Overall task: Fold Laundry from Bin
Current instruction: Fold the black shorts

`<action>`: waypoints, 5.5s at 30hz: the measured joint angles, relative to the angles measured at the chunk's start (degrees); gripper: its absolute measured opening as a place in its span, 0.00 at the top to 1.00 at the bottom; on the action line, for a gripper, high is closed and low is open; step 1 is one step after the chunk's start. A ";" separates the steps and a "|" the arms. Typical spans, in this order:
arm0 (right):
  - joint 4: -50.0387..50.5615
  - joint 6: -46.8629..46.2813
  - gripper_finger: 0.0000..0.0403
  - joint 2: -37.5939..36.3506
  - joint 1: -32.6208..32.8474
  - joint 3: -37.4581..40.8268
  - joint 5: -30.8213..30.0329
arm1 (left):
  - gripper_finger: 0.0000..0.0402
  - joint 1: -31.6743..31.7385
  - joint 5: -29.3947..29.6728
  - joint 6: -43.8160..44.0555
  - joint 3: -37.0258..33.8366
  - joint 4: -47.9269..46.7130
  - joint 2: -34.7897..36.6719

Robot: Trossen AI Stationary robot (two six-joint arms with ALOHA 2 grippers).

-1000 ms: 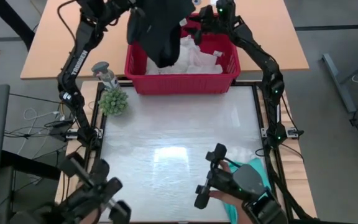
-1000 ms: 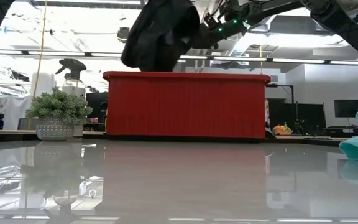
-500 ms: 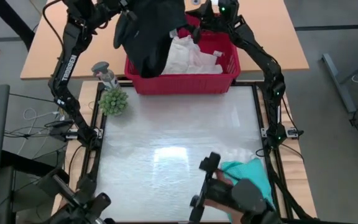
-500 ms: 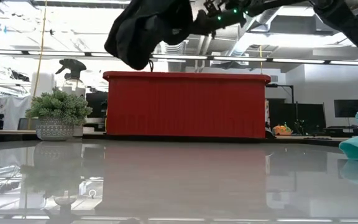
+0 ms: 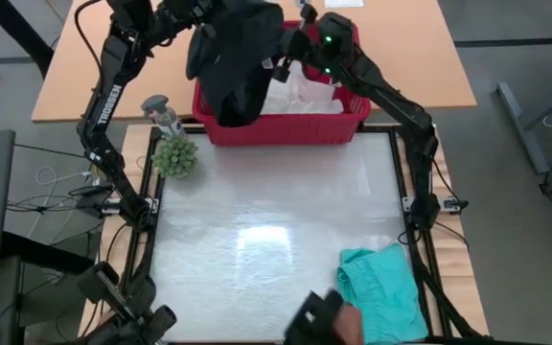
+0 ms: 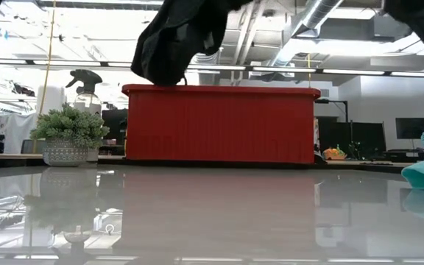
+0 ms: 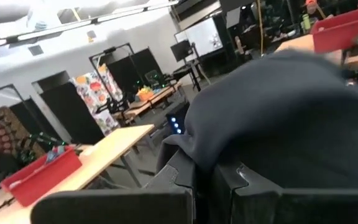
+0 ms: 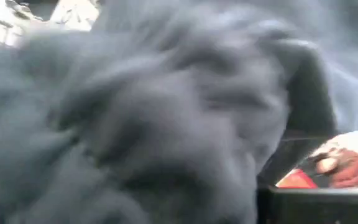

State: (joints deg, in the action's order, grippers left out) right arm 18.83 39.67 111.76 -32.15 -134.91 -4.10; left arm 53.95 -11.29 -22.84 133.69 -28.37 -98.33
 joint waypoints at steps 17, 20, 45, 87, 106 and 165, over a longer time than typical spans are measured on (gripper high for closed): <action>4.58 -5.87 0.94 -16.51 13.31 -0.13 -16.96 | 0.61 -3.30 -24.10 -15.40 -4.24 -39.56 8.49; 11.12 -12.65 0.94 -16.43 15.89 -0.11 -20.54 | 0.60 -5.54 -22.63 -19.60 -7.91 -39.81 10.53; 34.73 -21.82 0.94 -11.32 26.55 0.17 -8.22 | 0.50 -16.70 -42.37 -8.60 -27.21 -10.22 10.91; 44.62 -31.92 0.59 -18.24 24.75 -0.13 -1.53 | 1.00 -23.47 -44.05 10.52 -24.26 2.21 9.01; 51.90 -46.60 0.52 -20.63 29.62 14.92 -0.55 | 1.00 -18.28 -34.48 12.88 -24.41 1.98 13.65; 71.17 -69.49 0.94 -10.04 56.96 48.96 -6.32 | 0.59 -14.27 -36.45 3.38 -35.40 -6.15 7.72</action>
State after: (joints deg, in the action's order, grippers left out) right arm 90.00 -29.82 101.72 24.80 -85.95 -10.42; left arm 39.68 -47.74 -19.46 98.29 -34.52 -90.61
